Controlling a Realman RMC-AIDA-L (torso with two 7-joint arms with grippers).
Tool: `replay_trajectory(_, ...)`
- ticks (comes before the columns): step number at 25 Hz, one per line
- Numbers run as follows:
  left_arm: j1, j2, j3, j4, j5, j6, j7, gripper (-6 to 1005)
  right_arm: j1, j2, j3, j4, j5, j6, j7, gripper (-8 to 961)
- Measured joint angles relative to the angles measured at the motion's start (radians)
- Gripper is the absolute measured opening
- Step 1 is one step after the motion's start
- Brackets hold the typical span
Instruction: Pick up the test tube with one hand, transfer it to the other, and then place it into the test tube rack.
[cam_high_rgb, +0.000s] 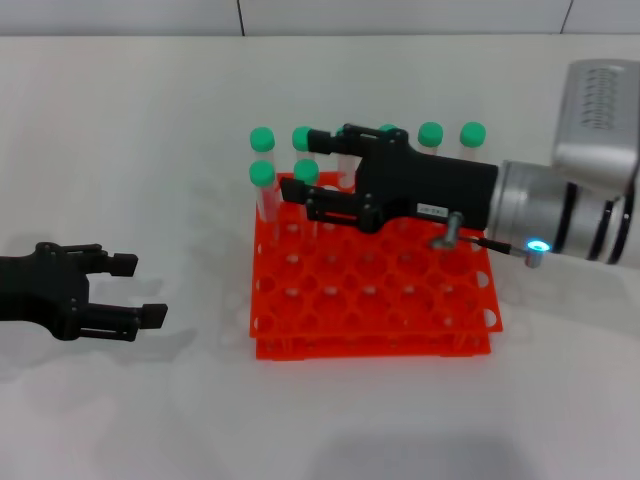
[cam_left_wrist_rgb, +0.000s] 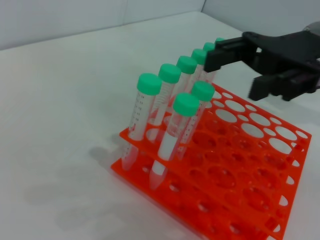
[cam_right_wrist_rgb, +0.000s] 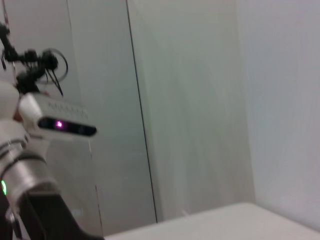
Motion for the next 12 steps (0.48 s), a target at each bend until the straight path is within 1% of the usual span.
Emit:
replay_trajectory(4, 0.001, 0.000, -0.002, 0.000, -0.004, -0.002, 0.002, 886, -0.059, -0.010, 0.057, -0.044, -0.009, -0.041, 0.005, 631)
replay_trajectory(6, 0.001, -0.001, -0.004, 0.000, -0.014, -0.002, 0.004, 886, -0.095, -0.023, 0.095, -0.083, -0.035, -0.050, 0.019, 710)
replay_trajectory(8, 0.002, -0.002, -0.004, 0.000, -0.036, -0.003, 0.006, 886, -0.131, -0.040, 0.144, -0.127, -0.086, -0.056, 0.059, 789)
replay_trajectory(9, 0.002, -0.002, -0.005, 0.000, -0.047, -0.003, 0.006, 886, -0.159, -0.051, 0.194, -0.164, -0.144, -0.062, 0.103, 829)
replay_trajectory(12, 0.003, -0.003, -0.005, 0.000, -0.089, -0.003, 0.008, 886, -0.195, -0.065, 0.282, -0.219, -0.266, -0.074, 0.181, 844)
